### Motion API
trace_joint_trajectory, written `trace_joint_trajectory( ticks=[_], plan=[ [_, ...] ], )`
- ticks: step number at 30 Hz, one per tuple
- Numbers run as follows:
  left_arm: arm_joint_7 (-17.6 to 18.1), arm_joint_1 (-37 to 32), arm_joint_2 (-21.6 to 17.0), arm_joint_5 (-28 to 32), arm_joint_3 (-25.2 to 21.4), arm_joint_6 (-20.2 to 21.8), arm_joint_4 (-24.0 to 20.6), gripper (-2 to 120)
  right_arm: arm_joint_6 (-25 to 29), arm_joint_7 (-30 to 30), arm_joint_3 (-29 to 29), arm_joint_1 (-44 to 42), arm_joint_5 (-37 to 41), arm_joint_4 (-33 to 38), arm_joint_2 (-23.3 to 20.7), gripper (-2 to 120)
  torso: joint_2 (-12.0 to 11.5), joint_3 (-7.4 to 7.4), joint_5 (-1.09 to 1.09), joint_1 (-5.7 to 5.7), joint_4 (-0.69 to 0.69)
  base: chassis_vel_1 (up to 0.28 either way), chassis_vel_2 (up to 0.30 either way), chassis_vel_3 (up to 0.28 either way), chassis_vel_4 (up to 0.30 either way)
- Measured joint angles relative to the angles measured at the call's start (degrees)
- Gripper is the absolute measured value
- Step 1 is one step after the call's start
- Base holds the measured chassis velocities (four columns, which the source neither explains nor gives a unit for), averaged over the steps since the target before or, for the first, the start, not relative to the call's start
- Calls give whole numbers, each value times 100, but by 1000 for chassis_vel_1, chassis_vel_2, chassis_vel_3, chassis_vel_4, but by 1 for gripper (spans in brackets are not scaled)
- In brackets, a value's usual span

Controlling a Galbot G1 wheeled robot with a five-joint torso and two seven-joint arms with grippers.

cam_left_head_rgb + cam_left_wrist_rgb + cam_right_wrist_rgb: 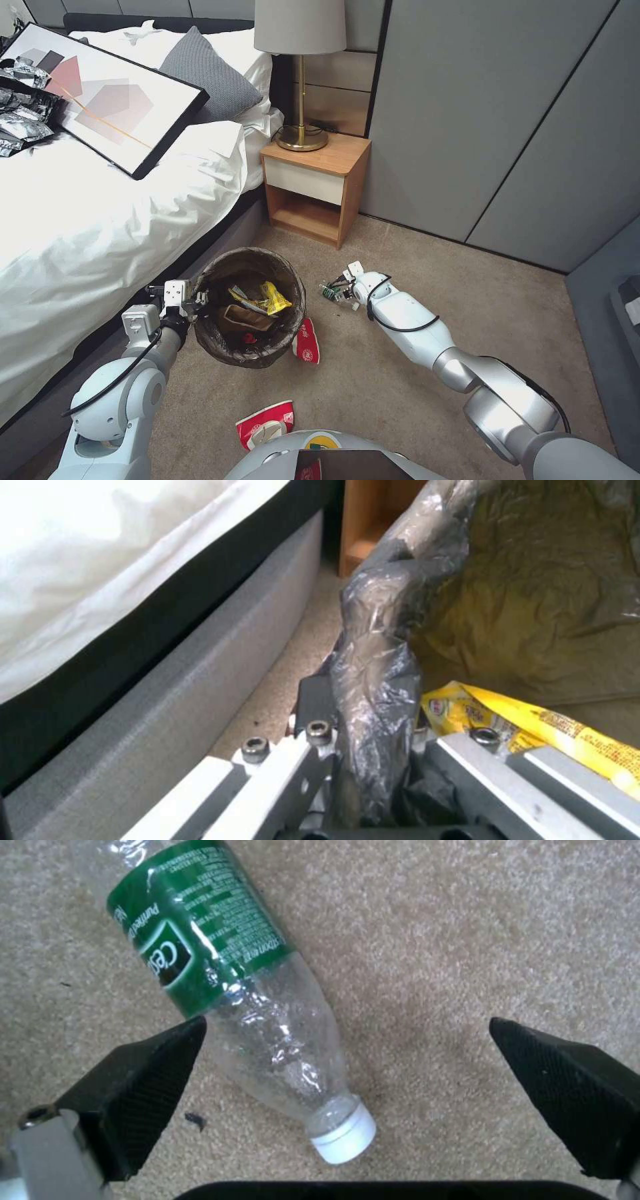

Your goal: Pick up the trash bin, then pick up the garbage from the floor and place it into the trash bin.

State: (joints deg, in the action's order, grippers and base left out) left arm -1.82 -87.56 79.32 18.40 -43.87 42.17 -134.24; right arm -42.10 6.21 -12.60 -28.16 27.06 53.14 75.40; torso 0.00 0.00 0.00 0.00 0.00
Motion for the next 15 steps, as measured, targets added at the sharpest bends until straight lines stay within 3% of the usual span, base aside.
trace_joint_trajectory(
  ticks=[15],
  plan=[
    [-22,30,-15,7,1,-4,54,0,205,-142,-140,163,-576,-519,191,100,0,0,0,0,0,0,0,0,0]
  ],
)
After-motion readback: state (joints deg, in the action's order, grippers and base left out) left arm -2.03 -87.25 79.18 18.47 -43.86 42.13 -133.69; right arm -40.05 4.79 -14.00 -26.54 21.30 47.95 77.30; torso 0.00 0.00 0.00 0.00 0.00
